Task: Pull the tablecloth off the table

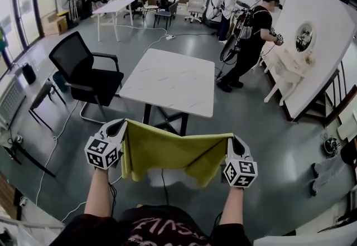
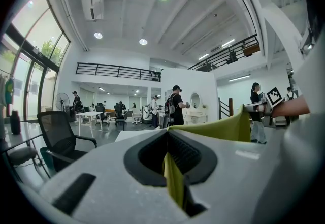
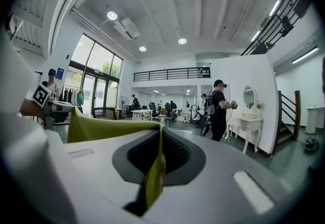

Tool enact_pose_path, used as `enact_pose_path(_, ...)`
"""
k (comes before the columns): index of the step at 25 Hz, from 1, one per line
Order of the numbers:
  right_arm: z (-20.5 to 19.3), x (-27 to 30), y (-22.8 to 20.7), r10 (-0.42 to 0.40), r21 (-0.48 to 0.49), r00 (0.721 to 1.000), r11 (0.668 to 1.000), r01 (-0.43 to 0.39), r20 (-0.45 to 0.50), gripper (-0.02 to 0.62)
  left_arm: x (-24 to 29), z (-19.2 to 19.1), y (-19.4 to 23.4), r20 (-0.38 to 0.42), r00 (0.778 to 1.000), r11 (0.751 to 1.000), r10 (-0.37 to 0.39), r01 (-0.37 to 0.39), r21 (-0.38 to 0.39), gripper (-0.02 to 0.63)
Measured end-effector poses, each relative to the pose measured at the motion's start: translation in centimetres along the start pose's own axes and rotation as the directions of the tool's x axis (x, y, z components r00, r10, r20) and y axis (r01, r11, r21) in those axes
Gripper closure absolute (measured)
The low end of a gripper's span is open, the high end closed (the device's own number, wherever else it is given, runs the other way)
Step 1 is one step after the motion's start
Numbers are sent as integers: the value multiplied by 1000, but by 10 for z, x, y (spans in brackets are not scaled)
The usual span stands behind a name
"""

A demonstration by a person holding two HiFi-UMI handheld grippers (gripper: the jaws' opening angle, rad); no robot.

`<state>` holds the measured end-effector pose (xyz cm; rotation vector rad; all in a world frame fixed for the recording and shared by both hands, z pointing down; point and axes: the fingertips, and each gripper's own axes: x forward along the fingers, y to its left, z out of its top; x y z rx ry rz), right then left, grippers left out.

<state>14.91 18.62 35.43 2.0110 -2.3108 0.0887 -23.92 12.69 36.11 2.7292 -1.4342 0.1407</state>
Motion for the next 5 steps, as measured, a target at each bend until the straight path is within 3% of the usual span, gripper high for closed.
enact_pose_path(5,-2,-1,-2,-5,1,1000,1000,5,10,580,1,0,-2,5,1000,1000,-2,2,13,600)
